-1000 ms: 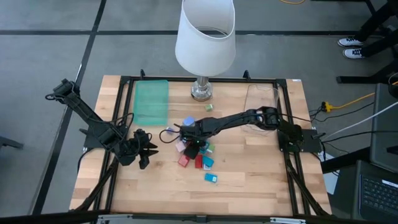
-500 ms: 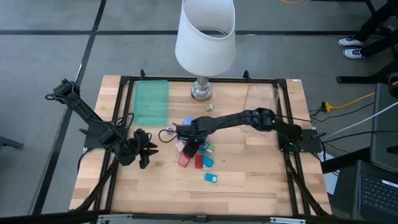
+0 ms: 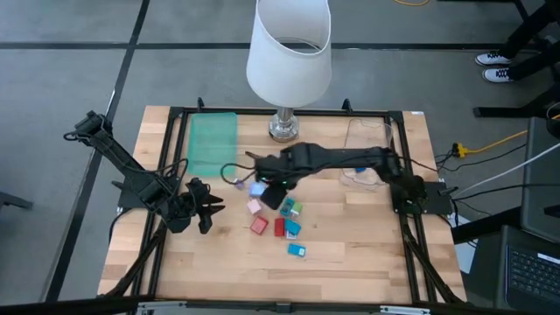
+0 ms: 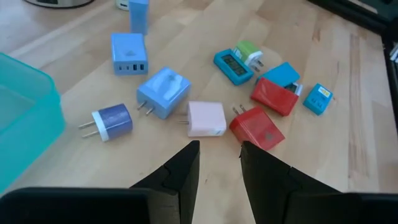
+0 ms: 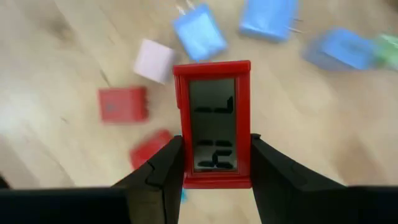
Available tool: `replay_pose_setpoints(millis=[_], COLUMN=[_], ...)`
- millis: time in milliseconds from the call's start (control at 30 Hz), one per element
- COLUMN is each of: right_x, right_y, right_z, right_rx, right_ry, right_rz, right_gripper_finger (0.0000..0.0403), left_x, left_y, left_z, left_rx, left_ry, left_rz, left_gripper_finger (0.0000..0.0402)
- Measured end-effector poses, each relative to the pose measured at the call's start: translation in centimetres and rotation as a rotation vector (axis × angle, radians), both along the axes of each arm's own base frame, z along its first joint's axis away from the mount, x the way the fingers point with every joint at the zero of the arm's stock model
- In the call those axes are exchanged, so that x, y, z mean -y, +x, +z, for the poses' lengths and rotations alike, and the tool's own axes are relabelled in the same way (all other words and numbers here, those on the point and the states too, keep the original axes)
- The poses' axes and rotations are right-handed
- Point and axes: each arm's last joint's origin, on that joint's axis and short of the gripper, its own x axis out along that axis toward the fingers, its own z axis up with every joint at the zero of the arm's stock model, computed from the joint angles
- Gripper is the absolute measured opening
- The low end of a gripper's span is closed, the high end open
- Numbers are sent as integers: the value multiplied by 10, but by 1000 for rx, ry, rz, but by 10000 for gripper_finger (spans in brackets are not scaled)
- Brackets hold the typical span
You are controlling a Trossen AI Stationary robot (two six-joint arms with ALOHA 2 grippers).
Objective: Pick & Place Office items
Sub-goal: Put the red digital timer into the transparent bin
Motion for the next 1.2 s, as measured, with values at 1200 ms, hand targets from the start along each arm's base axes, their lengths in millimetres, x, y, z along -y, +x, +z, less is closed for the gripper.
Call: replay_pose_setpoints(millis=[1200], right_x=[105], right_y=[-265], right_z=[-63], right_rx=[-68], right_ry=[-186], right_rz=[-694], right_gripper_finger=[149], left_x=[2], left_y=[2], left_z=[2], left_rx=[38], left_ry=[-90], left_rz=[39], left_gripper_finger=[113])
